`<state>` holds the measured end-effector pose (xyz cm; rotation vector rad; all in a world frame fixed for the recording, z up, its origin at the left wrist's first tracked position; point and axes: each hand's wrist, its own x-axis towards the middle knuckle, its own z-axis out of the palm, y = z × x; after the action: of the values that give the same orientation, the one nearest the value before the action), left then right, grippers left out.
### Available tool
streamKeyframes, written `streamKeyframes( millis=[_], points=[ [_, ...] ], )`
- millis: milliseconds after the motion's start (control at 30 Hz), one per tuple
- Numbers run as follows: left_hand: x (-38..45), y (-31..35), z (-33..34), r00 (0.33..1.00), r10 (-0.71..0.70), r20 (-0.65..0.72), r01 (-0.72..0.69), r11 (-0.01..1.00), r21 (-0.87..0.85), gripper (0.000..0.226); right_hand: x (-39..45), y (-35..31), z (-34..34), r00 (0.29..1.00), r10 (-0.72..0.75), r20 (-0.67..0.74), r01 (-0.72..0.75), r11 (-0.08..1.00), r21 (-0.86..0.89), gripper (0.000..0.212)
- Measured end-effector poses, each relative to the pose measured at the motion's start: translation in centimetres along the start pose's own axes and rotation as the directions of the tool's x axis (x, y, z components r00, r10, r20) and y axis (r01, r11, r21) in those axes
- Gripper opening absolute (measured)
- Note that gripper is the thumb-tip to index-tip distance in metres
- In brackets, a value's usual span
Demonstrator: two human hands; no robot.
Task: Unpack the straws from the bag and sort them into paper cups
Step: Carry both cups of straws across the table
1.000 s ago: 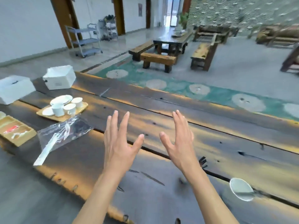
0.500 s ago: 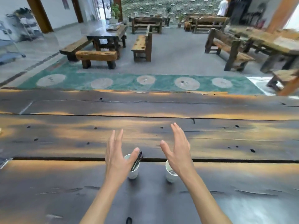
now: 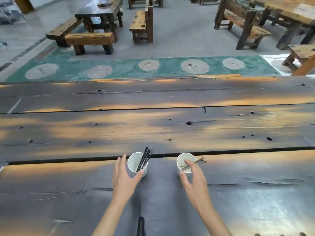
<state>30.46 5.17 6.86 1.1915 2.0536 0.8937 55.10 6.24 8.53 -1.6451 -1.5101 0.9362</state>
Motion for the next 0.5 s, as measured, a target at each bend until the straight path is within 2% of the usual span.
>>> streamKeyframes(
  millis=[233, 367, 500],
  points=[
    [0.6, -3.2, 1.9, 0.984, -0.173, 0.043, 0.178, 0.971, -0.159, 0.111, -1.3, 5.8, 1.7, 0.957, 0.272, -0.101, -0.270, 0.962, 0.029, 0.030],
    [1.2, -4.4, 3.5, 0.968, -0.243, 0.067, 0.252, 0.940, -0.230, 0.109, 0.1, 7.2, 2.3, 0.913, 0.407, -0.042, -0.401, 0.911, 0.100, 0.050],
    [1.9, -4.6, 4.9, 0.967, -0.244, 0.074, 0.255, 0.916, -0.311, 0.100, 2.0, 7.4, 2.6, 0.902, 0.429, 0.040, -0.429, 0.885, 0.179, 0.073]
  ],
)
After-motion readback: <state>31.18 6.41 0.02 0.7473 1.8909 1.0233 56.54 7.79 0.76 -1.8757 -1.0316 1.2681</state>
